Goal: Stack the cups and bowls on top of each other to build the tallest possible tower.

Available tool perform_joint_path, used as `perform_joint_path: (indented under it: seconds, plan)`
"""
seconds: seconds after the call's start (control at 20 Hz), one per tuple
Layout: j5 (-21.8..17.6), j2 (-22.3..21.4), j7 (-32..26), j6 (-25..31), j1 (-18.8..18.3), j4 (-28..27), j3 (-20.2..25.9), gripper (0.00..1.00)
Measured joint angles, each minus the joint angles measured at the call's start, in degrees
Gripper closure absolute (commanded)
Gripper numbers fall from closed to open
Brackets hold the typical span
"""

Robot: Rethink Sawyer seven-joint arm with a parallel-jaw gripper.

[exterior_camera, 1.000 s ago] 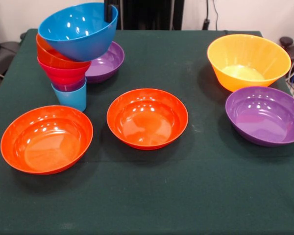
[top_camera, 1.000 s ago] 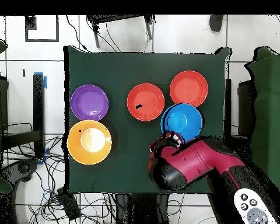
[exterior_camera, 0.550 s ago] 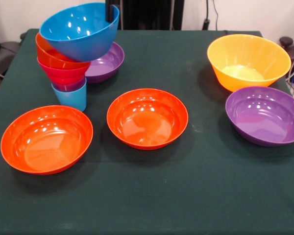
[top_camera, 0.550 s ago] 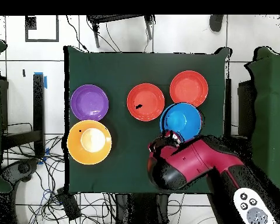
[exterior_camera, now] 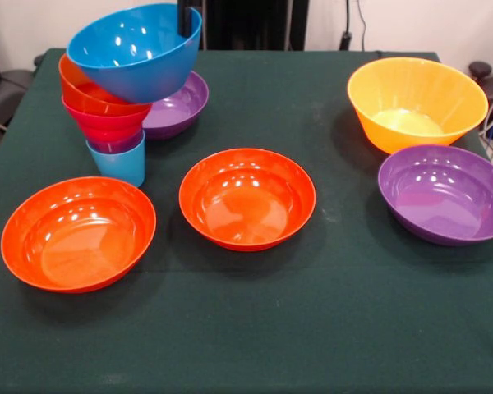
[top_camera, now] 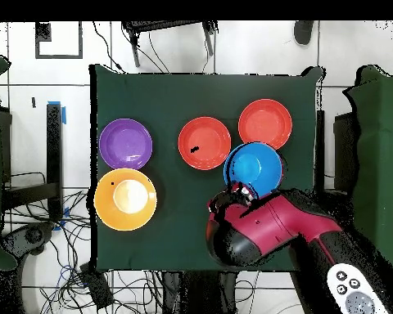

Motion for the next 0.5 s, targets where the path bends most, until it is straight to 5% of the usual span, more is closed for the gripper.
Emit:
perform_joint_path:
  seconds: [0.5]
  plan:
    - [0.0, -0.6, 0.0, 0.0, -0.1, 0.0, 1.1, 1.00]
